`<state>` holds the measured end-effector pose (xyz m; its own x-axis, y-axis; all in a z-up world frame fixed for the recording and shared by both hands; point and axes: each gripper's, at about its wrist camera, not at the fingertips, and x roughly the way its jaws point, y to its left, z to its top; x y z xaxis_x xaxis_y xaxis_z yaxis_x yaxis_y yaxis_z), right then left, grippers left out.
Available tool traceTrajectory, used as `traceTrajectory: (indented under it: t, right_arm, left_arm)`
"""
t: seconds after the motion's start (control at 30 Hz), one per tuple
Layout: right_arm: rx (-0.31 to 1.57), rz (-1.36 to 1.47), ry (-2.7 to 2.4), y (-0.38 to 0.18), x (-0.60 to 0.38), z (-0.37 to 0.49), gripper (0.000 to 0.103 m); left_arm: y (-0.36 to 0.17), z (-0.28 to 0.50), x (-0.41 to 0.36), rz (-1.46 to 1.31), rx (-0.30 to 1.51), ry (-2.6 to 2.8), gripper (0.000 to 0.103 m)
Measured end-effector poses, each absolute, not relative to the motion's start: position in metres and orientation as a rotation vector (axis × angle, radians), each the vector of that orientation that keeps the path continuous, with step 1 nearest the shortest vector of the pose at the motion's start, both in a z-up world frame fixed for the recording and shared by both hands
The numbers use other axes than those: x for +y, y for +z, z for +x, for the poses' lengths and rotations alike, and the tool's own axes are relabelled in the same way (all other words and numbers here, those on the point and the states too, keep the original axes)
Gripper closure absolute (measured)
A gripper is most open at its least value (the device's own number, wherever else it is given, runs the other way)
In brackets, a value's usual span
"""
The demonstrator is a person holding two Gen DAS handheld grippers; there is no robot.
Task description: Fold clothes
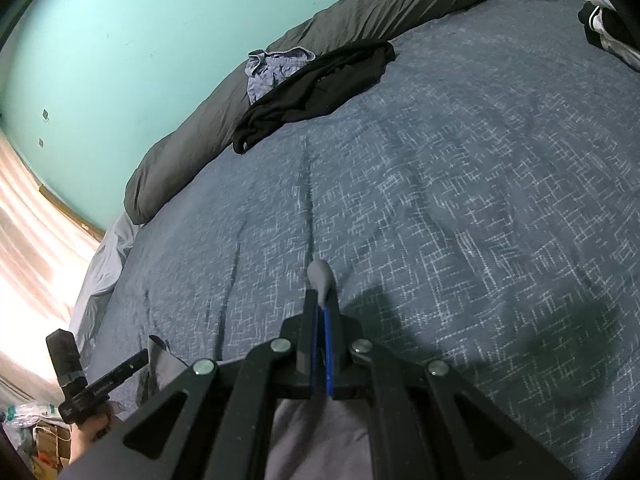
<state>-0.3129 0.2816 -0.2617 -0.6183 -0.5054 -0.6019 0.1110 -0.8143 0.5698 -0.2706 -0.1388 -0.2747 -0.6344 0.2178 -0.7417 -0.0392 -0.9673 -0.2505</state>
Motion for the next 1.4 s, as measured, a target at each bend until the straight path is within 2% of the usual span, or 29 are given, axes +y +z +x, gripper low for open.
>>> traceTrajectory:
  t: [0.23, 0.53, 0.6, 0.63, 0.67, 0.97, 1.4]
  right_arm:
    - [-0.702, 1.131, -2.441, -0.262, 0.280, -0.312, 0.101]
    - [-0.701, 1.127, -2.439, -0.262, 0.280, -0.314, 0.101]
    - [-0.701, 1.125, -2.437, -0.261, 0.280, -0.314, 0.101]
    - [-0.700, 1.123, -2.436, -0.261, 0.280, -0.314, 0.101]
    - [-0.697, 1.119, -2.436, -0.260, 0.280, -0.313, 0.101]
    - [-0.682, 0.997, -2.474, -0.243, 0.282, -0.309, 0.101]
    - [-0.694, 1.046, -2.422, -0.254, 0.268, -0.334, 0.101]
  left_arm:
    - [-0.268, -0.266, -0.148, -1.218, -0.399, 2.709, 0.081]
    - [-0.279, -0.278, -0.136, -1.278, -0.365, 2.695, 0.080]
    - [-0.279, -0.277, -0.137, -1.268, -0.387, 2.694, 0.088]
    - [-0.277, -0.277, -0.137, -1.262, -0.377, 2.701, 0.099]
    - [-0.276, -0.277, -0.136, -1.256, -0.365, 2.708, 0.100]
    - [-0.252, -0.267, -0.142, -1.123, -0.415, 2.807, 0.100]
    - [-0.265, -0.275, -0.147, -1.203, -0.425, 2.844, 0.098]
